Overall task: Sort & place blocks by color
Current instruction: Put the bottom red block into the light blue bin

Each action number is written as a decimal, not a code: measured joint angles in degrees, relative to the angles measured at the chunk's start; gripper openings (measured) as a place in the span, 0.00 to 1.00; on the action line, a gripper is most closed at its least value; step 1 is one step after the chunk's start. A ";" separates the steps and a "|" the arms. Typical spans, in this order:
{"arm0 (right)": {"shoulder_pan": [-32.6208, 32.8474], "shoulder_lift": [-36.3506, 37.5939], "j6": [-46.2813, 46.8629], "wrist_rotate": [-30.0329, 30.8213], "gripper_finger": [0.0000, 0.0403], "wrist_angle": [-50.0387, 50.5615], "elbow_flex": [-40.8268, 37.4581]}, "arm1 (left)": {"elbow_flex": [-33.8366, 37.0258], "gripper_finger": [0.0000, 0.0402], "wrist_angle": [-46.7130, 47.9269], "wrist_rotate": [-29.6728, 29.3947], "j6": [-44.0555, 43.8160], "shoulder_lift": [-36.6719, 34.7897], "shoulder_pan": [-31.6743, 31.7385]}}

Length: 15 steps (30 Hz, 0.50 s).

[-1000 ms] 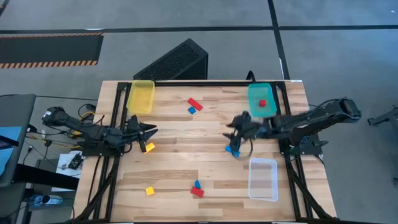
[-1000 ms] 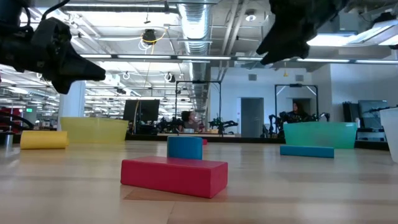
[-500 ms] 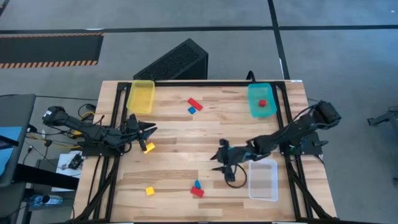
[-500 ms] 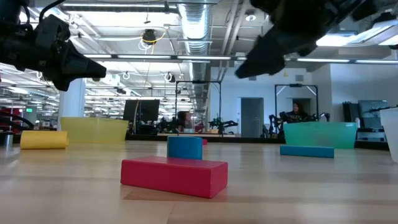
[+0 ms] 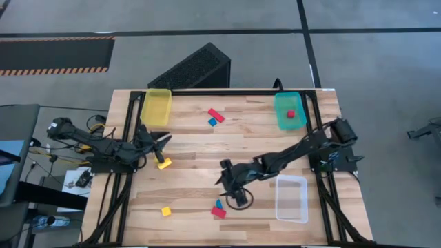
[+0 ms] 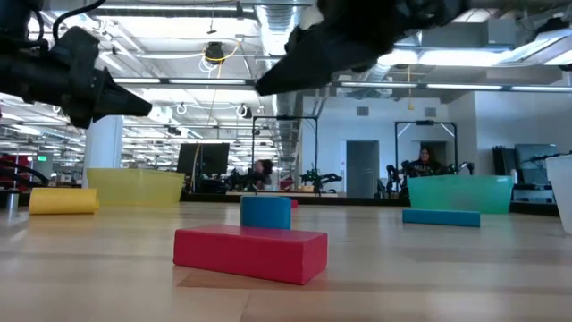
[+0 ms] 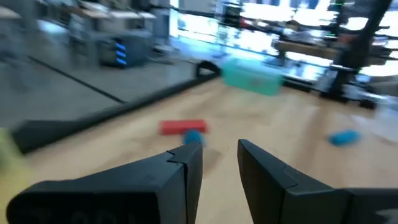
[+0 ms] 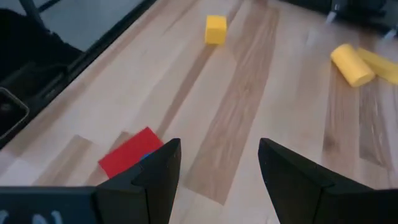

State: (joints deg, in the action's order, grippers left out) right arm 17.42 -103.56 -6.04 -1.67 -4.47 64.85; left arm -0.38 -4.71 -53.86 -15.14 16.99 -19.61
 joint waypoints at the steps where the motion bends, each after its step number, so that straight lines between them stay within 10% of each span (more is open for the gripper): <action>1: -0.02 -1.12 1.41 -0.01 0.59 0.90 1.80 | 0.00 0.23 0.11 -1.52 0.97 0.01 0.42; 15: 4.35 -13.71 2.98 -0.32 0.59 8.17 12.29 | 0.00 0.23 0.18 11.14 -19.09 13.55 -2.35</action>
State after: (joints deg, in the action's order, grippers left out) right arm 21.77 -117.27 -3.05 -1.99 3.71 77.14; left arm -0.38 -4.54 -42.72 -34.23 30.54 -21.96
